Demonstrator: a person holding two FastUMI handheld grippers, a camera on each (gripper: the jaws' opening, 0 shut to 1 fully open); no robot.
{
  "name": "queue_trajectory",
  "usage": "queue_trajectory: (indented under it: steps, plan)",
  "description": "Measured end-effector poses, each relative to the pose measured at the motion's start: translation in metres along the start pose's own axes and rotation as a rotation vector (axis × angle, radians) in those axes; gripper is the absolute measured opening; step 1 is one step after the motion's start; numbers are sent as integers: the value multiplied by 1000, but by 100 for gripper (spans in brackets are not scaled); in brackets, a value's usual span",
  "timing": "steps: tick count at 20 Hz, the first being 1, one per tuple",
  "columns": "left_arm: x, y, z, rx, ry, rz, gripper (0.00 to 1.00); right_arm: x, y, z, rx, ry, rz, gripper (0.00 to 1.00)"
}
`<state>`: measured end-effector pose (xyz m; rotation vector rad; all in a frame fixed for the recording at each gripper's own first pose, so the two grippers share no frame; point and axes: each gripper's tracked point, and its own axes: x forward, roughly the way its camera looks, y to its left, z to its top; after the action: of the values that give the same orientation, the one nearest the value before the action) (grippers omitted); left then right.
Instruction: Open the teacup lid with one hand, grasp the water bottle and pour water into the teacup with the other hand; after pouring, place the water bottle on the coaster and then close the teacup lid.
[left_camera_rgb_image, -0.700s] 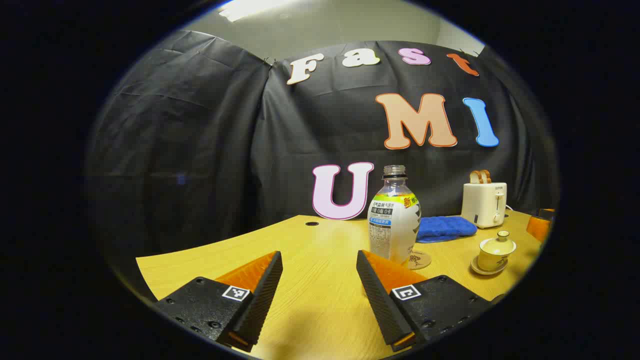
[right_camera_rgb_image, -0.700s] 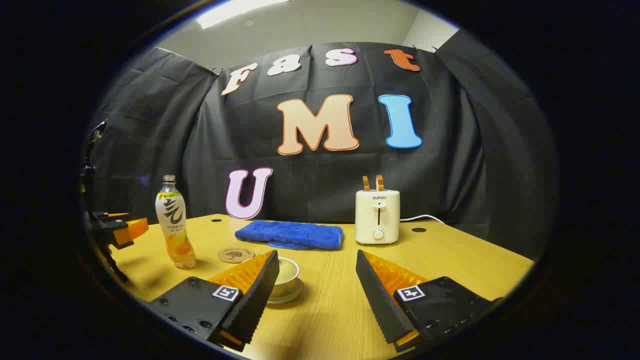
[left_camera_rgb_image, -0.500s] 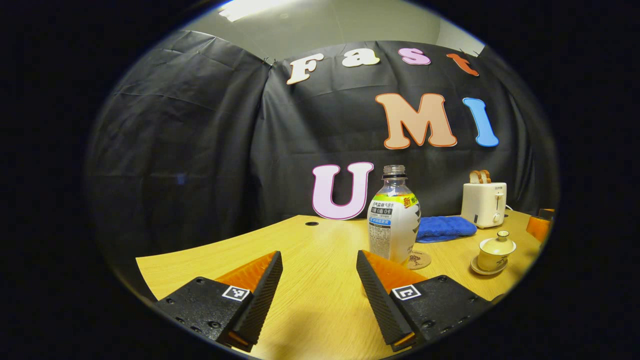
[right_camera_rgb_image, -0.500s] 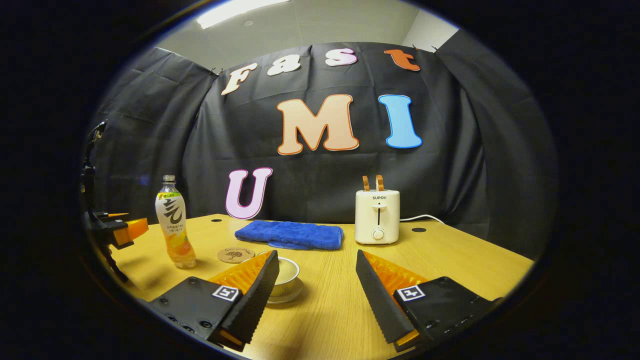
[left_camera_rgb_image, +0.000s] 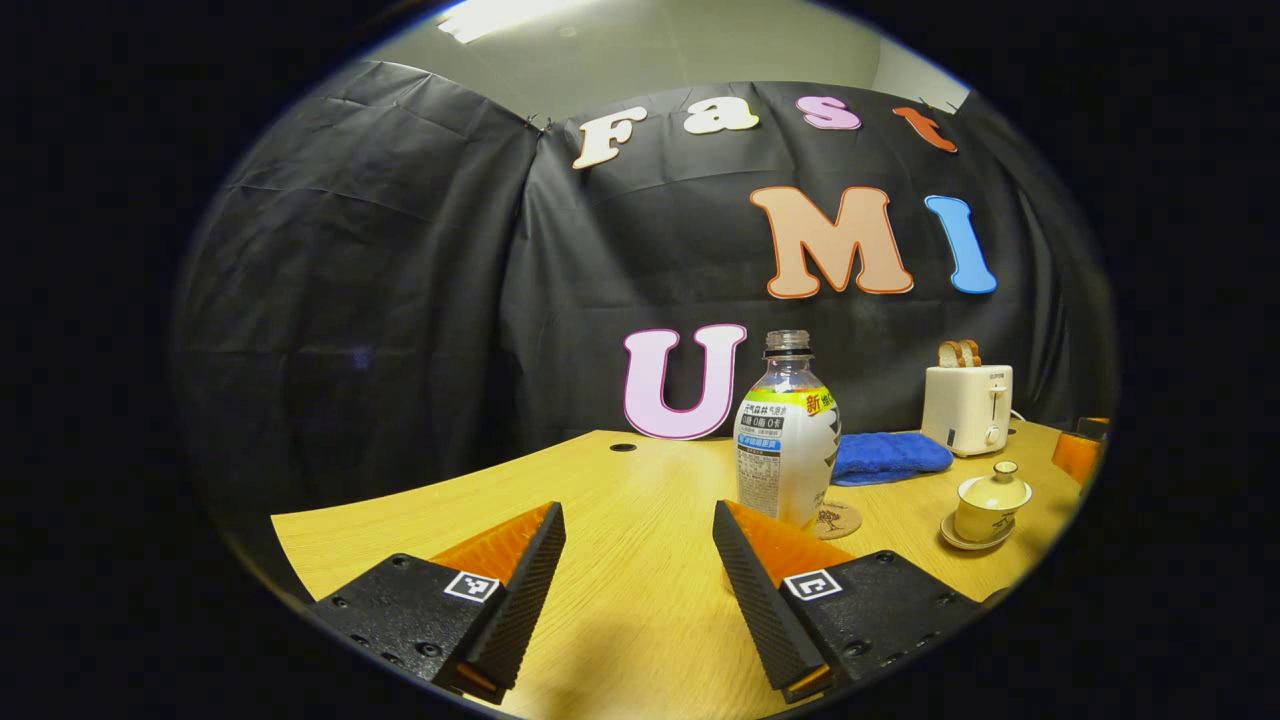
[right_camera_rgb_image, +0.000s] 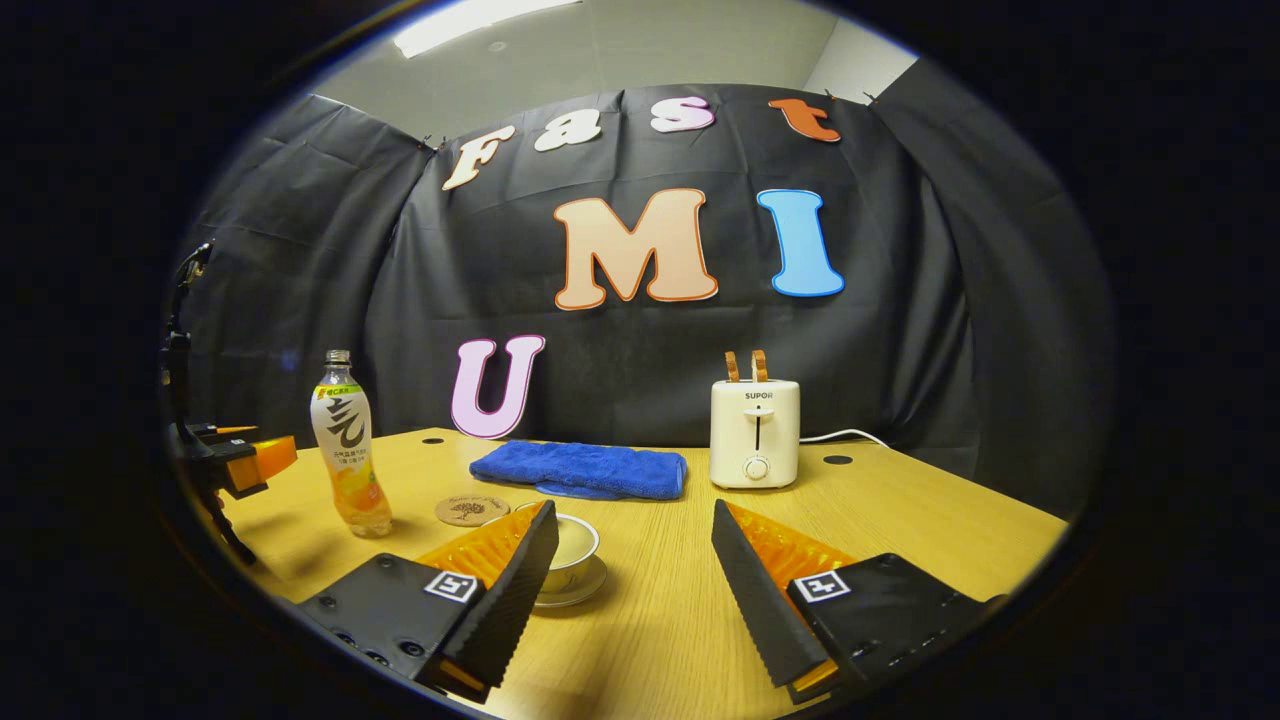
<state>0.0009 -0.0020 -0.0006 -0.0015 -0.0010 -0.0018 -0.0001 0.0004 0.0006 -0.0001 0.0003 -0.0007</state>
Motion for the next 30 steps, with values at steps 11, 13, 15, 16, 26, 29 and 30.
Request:
queue_trajectory:
  steps: [11, 13, 15, 16, 26, 29, 30]
  plan:
    - [0, 0, 0, 0, 0, 0, 87, 0, 0, 0, 0, 0, 0, 98]
    - [0, 0, 0, 0, -1, 0, 87, 0, 0, 0, 0, 0, 0, 96]
    - [1, 0, 0, 0, -1, 0, 87, -1, 2, 0, 0, 0, 5, 95]
    - [1, 0, 0, 0, -1, 0, 87, 0, 4, 0, 1, 1, 14, 97]
    - [1, 0, -1, -1, -1, 1, 87, 9, 42, -3, 10, 17, 208, 97]
    - [1, 0, -1, 0, 0, 1, 87, 16, 55, -6, 11, 30, 253, 95]
    - [1, -1, -1, 0, 0, 1, 87, 20, 58, -8, 10, 40, 265, 98]
